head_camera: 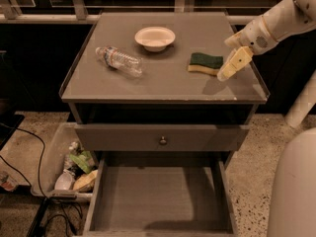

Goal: Place sponge into middle drawer

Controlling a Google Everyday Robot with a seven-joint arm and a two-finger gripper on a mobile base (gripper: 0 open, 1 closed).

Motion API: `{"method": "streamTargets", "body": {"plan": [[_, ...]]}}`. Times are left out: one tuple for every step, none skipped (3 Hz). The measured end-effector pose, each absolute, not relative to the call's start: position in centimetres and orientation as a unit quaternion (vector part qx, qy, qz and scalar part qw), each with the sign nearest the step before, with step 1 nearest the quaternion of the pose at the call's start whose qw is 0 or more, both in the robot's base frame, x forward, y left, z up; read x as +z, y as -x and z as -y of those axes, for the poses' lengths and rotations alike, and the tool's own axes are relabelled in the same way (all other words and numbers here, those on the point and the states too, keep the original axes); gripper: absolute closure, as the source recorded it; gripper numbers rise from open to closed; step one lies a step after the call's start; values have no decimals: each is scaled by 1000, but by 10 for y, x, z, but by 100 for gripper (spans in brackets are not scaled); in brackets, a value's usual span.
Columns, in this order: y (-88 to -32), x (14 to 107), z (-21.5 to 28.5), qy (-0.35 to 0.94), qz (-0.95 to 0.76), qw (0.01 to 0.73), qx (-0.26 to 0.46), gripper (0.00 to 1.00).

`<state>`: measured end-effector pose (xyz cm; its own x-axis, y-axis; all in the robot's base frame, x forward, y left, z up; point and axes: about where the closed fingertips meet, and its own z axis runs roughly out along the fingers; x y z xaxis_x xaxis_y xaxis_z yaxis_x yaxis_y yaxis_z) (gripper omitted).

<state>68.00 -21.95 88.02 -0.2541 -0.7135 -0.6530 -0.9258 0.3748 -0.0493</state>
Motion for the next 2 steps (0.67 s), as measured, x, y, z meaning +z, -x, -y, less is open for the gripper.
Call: {"method": "streamTargets", "body": {"plan": [[-703,863,218,524,-769,314,190,0],[-721,855,214,524,-766,321,190,0]]}}
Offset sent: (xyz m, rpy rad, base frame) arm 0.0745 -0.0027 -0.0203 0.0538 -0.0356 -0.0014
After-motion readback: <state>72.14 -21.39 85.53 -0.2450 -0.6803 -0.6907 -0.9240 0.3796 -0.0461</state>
